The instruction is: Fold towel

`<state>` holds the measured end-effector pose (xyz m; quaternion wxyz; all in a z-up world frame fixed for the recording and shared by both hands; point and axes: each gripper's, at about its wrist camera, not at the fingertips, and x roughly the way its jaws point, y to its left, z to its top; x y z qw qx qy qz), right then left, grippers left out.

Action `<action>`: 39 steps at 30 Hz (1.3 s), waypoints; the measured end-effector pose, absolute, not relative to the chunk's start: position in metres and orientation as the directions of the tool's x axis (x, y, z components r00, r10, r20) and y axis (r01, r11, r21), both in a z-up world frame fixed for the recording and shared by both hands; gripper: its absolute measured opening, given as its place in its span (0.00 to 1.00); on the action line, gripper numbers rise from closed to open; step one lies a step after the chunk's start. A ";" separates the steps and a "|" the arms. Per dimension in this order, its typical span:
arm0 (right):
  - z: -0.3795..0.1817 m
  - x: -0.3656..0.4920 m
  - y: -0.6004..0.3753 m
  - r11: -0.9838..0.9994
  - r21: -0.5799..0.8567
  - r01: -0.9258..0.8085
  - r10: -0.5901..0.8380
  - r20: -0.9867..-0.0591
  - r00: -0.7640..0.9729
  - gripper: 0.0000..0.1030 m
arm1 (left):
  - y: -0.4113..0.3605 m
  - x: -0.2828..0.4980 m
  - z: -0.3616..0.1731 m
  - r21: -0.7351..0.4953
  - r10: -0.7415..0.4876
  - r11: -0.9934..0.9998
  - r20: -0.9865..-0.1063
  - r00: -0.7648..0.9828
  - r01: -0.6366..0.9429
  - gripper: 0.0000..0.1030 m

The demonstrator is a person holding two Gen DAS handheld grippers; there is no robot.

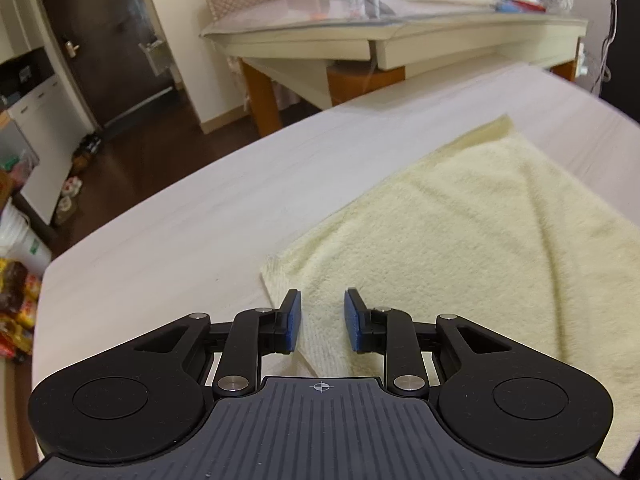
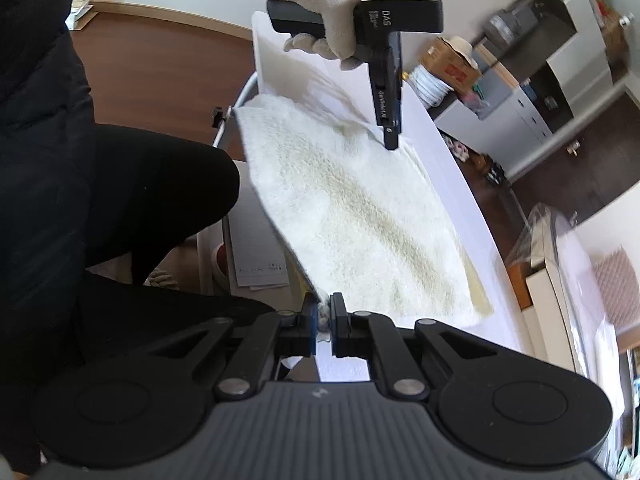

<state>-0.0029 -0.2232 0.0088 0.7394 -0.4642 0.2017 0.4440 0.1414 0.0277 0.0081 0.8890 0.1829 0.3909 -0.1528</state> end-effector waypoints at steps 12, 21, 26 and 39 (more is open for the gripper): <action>0.004 0.006 -0.235 0.206 -0.488 -0.848 0.483 -0.703 0.522 0.07 | 0.033 0.187 0.002 0.305 -0.052 0.874 -0.716 0.696 0.379 0.28; 0.001 0.025 -0.230 0.214 -0.463 -0.860 0.483 -0.715 0.505 0.07 | 0.047 0.224 -0.001 0.308 -0.042 0.881 -0.706 0.707 0.359 0.30; 0.000 0.027 -0.228 0.210 -0.458 -0.864 0.481 -0.721 0.500 0.08 | 0.045 0.221 -0.001 0.328 -0.030 0.873 -0.703 0.711 0.361 0.29; -0.006 0.026 -0.230 0.249 -0.470 -0.847 0.478 -0.701 0.529 0.09 | 0.040 0.212 -0.001 0.327 0.011 0.893 -0.703 0.711 0.310 0.26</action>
